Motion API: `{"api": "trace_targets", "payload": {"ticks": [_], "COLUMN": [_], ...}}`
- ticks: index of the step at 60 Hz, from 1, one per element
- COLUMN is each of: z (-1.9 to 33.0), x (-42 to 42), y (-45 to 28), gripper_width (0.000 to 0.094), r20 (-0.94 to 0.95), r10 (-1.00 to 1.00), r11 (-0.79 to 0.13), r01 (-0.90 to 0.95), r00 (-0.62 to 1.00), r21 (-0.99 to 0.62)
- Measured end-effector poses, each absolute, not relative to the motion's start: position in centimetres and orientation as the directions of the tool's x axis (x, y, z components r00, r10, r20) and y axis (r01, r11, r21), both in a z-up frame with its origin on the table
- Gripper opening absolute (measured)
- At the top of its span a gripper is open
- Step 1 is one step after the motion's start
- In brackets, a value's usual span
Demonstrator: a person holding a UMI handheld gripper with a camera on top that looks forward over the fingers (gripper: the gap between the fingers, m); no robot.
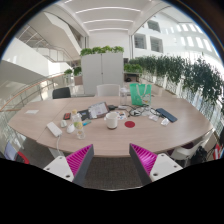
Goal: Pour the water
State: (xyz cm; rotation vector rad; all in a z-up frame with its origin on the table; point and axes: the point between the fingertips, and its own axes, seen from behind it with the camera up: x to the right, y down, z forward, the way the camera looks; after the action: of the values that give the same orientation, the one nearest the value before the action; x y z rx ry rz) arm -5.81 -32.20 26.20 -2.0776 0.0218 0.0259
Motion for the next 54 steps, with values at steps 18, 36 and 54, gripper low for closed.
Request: {"api": "trace_targets", "payload": {"ticks": [18, 36, 54], "z": [27.9, 21.8, 12.0], "x": [-8.6, -17.5, -27.6], "y": [-34.3, -26.5, -7.4], "gripper_width": [0.0816, 0.0826, 0.0820], "r20": [0.010, 0.002, -0.003], "r10": [-0.053, 0.127, 0.176], "r11": [-0.479, -0.344, -0.248], "r01": [-0.016, 0.046, 0.042], "r00": [0.999, 0.992, 0.984], "r21": [-0.878, -0.938, -0.968]}}
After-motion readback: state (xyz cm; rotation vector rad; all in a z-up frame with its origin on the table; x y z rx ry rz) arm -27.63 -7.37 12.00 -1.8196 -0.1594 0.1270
